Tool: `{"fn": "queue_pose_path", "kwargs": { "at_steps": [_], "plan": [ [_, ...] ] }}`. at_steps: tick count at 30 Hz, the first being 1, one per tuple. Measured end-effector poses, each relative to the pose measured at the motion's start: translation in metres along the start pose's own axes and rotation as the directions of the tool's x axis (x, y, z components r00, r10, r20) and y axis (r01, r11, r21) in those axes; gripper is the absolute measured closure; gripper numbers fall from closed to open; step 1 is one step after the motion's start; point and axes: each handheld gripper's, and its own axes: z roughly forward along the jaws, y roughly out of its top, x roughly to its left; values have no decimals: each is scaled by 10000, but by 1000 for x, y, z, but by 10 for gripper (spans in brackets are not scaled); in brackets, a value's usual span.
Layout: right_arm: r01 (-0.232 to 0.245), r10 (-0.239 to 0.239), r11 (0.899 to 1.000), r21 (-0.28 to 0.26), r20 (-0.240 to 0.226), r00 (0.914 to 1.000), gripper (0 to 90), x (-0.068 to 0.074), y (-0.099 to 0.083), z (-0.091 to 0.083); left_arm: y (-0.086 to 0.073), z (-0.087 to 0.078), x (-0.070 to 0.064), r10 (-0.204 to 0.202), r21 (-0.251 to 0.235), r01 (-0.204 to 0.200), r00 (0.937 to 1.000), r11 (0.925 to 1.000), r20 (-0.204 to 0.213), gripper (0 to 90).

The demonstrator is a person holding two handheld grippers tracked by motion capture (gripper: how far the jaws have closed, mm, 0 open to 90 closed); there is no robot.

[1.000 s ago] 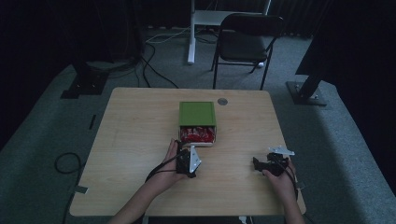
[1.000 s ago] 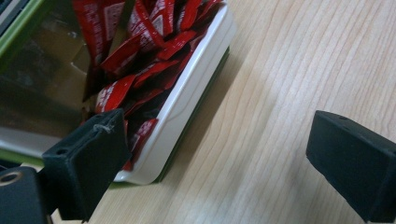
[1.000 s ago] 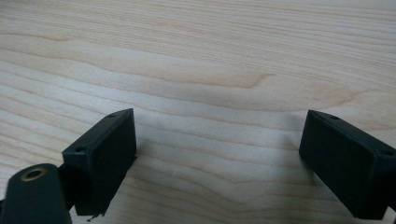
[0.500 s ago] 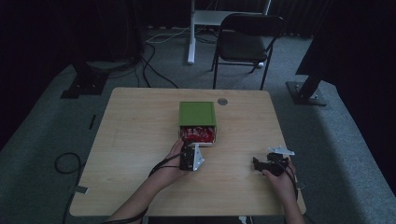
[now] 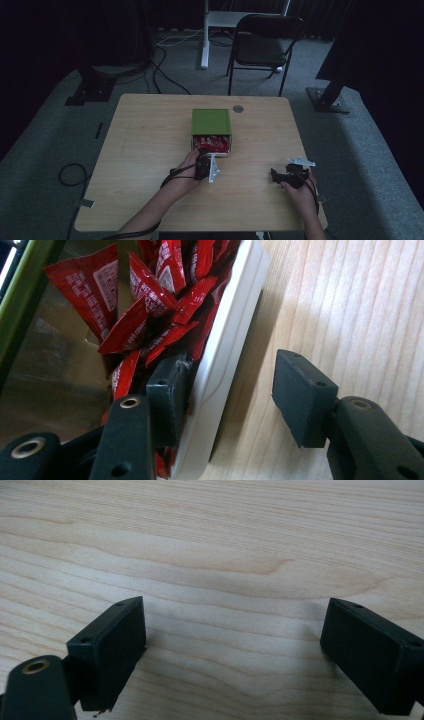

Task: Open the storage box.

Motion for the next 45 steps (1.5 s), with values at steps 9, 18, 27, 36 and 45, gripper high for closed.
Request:
{"fn": "queue_pose_path", "kwargs": {
  "at_steps": [9,18,27,36,45],
  "plan": [
    [9,-9,10000,2,3,10000,104,0,0,0,1,3,-8,1372,445,-1331,9849,9901,-1057,627],
    [12,-12,10000,3,3,10000,104,0,0,0,2,3,-13,2202,733,-2108,9622,9748,-1601,706],
    [10,-10,10000,1,5,10000,105,0,0,0,3,1,-14,2318,778,-2221,9607,9719,-1524,712],
    [7,-7,10000,-1,5,10000,104,0,0,0,4,-5,-15,2309,809,-2214,9633,9718,-1369,712],
    [2,-2,10000,0,3,10000,105,0,0,0,6,-9,-18,2167,794,-2081,9684,9749,-1234,712]
  ]
}}
